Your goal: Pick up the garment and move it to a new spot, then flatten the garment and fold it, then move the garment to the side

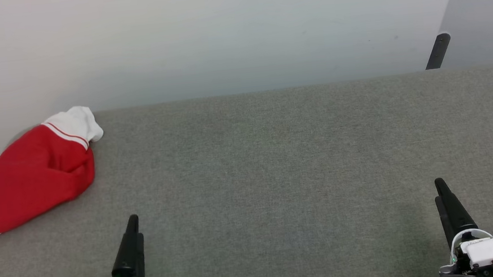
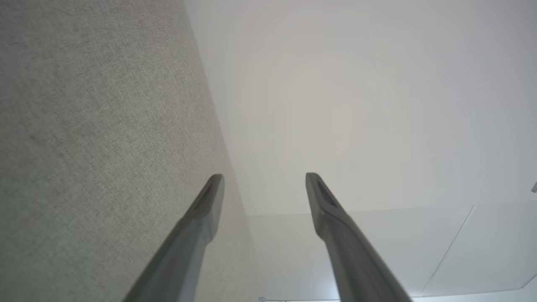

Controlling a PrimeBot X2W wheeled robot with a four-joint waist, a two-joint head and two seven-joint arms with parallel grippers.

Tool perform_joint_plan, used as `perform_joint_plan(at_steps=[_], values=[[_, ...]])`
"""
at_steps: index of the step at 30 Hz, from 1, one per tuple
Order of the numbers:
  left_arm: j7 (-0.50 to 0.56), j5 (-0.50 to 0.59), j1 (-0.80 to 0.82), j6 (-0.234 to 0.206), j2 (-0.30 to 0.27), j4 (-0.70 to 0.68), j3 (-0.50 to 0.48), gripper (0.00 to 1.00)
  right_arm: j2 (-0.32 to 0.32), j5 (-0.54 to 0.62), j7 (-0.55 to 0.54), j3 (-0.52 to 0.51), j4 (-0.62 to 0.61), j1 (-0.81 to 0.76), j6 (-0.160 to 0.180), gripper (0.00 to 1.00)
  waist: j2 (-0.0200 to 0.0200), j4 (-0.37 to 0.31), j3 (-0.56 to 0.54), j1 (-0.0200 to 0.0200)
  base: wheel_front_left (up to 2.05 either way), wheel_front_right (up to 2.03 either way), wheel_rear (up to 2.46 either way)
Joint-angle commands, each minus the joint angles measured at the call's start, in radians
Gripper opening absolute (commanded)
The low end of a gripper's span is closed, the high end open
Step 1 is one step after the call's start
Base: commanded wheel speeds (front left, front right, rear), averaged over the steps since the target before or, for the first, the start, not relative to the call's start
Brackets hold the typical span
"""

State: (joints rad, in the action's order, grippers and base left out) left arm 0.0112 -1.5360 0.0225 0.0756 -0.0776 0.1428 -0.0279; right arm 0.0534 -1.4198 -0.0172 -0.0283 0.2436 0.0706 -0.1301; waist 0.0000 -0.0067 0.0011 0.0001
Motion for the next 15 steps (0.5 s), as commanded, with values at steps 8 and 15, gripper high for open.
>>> perform_joint_plan(at_steps=[8, 15], values=[[-0.047, 0.137, 0.000, -0.043, -0.052, -0.043, 0.044, 1.00, 0.022, 0.214, 0.035, 0.016, -0.031, 0.030, 0.000, 1.00, 0.0000, -0.003, -0.003, -0.0001, 0.00, 0.00, 0.00], [-0.080, 0.285, -0.001, -0.092, -0.097, -0.050, 0.084, 1.00, 0.033, 0.414, 0.066, 0.025, -0.038, 0.031, 0.000, 1.00, 0.0000, -0.005, -0.005, -0.0001, 0.00, 0.00, 0.00]])
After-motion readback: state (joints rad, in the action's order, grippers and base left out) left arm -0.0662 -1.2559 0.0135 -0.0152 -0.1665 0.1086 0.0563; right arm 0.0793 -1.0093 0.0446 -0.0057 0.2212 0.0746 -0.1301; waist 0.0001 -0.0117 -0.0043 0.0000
